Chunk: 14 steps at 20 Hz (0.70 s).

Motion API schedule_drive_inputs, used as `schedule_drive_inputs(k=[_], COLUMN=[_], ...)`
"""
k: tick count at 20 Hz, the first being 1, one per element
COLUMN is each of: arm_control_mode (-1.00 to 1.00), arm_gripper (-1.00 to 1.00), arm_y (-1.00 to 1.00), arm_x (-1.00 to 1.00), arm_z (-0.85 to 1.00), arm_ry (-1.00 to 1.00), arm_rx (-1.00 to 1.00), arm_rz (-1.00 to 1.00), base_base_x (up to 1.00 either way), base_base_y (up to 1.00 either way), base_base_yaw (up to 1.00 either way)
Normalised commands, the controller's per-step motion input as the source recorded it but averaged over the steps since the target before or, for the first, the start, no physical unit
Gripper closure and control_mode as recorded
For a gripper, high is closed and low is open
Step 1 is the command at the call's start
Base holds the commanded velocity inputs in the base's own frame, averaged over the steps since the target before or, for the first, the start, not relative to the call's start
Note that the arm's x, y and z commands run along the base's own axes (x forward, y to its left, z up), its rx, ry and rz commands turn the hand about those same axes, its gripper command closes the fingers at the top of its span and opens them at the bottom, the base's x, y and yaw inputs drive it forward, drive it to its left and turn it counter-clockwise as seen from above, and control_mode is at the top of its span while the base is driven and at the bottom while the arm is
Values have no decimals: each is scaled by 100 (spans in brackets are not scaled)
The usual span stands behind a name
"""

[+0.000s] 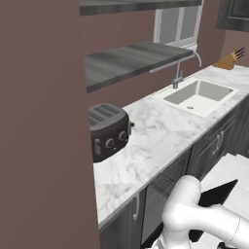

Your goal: Open the dishwasher door and pull out the top rack.

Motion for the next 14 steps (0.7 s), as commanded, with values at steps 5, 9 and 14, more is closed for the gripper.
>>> schedule_drive_inputs(k=[5, 9, 14], arm_control_mode=[-100, -100, -100], arm_gripper=[-100, -100, -100], arm_y=[-100, -100, -99], arm_x=[-66, -79, -97], arm_z=[98, 100, 100], arm_ry=[56, 56, 51], arm_rx=[34, 31, 27], arm_rz=[-8, -9, -11], base_base_x=[0, 0, 0], base_base_y=[0, 0, 0], base_base_yaw=[0, 0, 0])
